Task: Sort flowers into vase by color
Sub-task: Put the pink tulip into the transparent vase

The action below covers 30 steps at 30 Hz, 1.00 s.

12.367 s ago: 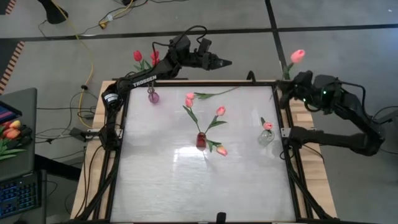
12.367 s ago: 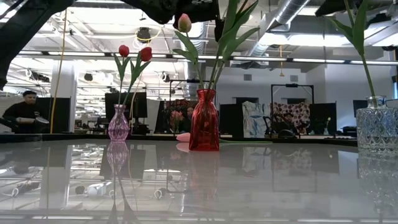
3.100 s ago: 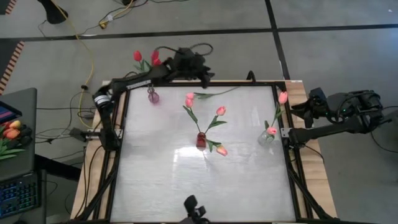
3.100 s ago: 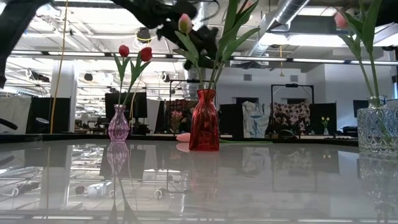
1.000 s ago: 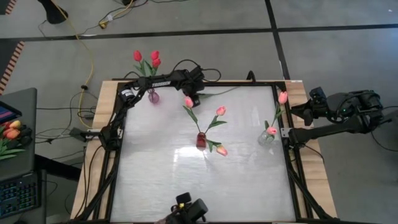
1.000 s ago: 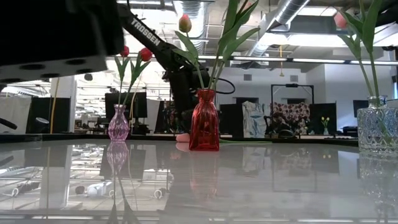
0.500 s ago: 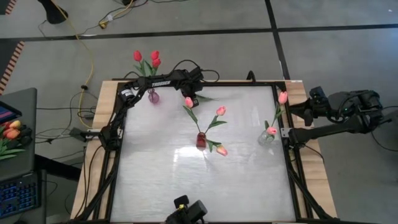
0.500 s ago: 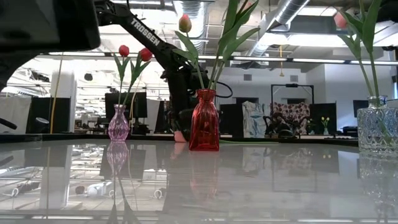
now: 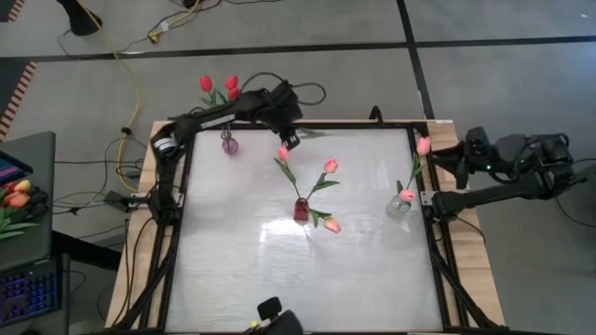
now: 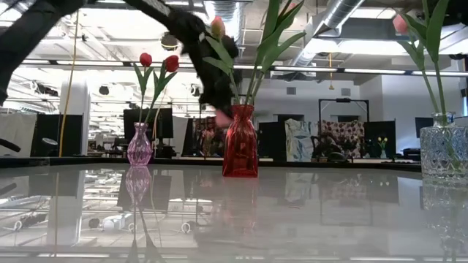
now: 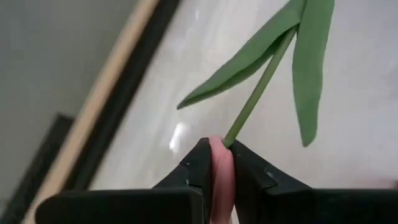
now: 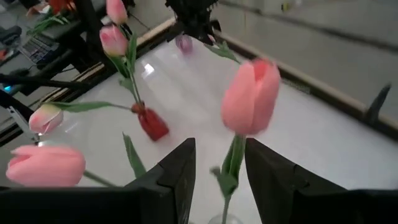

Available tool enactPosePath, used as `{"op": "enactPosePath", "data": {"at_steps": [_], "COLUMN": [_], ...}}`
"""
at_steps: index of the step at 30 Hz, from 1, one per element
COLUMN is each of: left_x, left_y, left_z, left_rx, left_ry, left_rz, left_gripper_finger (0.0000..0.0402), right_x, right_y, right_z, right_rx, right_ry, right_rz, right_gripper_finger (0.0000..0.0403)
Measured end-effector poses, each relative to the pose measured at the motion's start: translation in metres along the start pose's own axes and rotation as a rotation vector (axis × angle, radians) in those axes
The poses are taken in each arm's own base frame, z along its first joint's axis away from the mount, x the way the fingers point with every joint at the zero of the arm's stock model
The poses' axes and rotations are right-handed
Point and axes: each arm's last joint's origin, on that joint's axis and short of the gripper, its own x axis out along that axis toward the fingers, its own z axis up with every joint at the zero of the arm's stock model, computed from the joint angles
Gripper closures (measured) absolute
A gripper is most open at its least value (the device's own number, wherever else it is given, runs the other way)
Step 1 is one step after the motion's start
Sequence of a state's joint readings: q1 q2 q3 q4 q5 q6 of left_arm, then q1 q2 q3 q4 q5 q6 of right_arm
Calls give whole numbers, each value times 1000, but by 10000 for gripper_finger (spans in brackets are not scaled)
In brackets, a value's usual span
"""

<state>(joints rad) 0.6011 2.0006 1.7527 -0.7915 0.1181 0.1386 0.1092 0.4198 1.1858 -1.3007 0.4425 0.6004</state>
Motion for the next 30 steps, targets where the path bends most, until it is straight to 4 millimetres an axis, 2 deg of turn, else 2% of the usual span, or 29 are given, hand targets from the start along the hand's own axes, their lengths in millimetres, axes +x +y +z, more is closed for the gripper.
{"op": "enactPosePath", "data": {"at_steps": [4,9,12,15,18,22,30], "left_x": [-47,-103,-128,-143,-155,-166,-186], "left_y": [-11,-29,-40,-50,-63,-90,-148], "left_z": [11,18,18,18,17,18,26], "left_rx": [24,70,119,209,342,555,896], "left_ry": [-146,-319,-385,-418,-452,-495,-604], "left_rz": [12,53,115,185,208,233,579], "left_gripper_finger": [376,375,375,375,375,375,374], "right_x": [-4,-22,-37,-52,-53,-34,-8], "right_y": [3,10,14,16,24,44,80], "right_z": [11,37,55,72,85,99,127], "right_rx": [-54,-88,-22,54,95,136,184], "right_ry": [-106,-343,-528,-649,-643,-536,-287], "right_rz": [20,103,162,214,204,173,89], "right_gripper_finger": [239,239,239,239,239,239,239]}}
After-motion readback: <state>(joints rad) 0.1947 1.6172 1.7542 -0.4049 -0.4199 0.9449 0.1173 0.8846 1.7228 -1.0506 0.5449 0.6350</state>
